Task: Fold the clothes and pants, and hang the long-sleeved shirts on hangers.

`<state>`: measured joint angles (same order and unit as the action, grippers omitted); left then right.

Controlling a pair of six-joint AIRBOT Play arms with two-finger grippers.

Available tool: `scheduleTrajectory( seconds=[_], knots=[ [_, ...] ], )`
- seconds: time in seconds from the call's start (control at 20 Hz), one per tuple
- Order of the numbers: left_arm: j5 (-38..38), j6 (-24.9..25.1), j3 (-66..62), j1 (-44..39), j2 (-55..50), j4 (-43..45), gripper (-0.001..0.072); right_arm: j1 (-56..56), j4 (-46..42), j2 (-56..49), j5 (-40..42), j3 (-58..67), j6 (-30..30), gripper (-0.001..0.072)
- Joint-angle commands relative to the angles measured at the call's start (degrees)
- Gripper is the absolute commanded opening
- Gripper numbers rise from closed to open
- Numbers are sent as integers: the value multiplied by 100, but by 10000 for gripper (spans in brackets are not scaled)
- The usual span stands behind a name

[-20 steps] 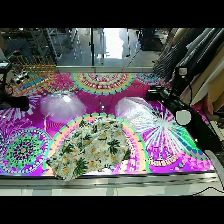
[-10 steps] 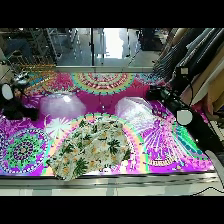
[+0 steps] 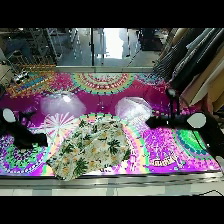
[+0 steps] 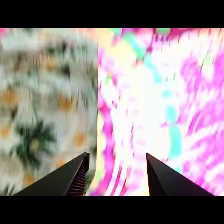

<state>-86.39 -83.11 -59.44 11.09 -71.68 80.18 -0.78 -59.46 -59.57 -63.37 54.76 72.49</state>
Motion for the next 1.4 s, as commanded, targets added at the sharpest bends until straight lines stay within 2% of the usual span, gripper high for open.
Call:
scheduleTrajectory(
  seconds=[0.0,0.15,0.45,0.6,0.75,0.8,0.9,0.95,1.0,1.05,1.15,1.25,1.35],
  knots=[
    [-11,46,1029,127,103,-920,700,-645,1475,-13,-1449,-1117,-553,511],
    [409,44,1648,125,103,-1150,700,-542,2197,-22,-892,-2074,-833,522],
    [1161,-46,1939,162,94,-1056,699,186,2277,-743,466,-2277,-925,544],
    [1397,-166,1939,162,-46,-975,692,332,2588,-1237,809,-2275,-1434,543],
    [1687,-321,1939,155,-337,-1143,687,358,3143,-1641,793,-2210,-1939,540],
    [1740,-315,1939,155,-426,-1327,613,415,3152,-1753,822,-2138,-1974,539],
    [1945,-299,1937,153,-496,-1633,210,704,3169,-1971,994,-1921,-2037,515],
    [2026,-291,1932,153,-494,-1779,64,942,3187,-2131,1051,-1746,-2061,486],
    [2050,-190,1919,155,-494,-1934,15,1169,3189,-2284,1078,-1547,-2070,355],
    [1989,37,1886,190,-483,-2159,14,1370,3158,-2406,1082,-1287,-2068,40],
    [1679,435,1652,345,-407,-2765,13,1436,2833,-2339,966,-693,-1917,10],
    [1333,741,1189,664,-236,-3617,12,1244,1657,-1928,501,181,-1255,9],
    [1176,776,540,1078,15,-4605,11,925,306,-1294,-374,1268,-638,9]
  ],
)
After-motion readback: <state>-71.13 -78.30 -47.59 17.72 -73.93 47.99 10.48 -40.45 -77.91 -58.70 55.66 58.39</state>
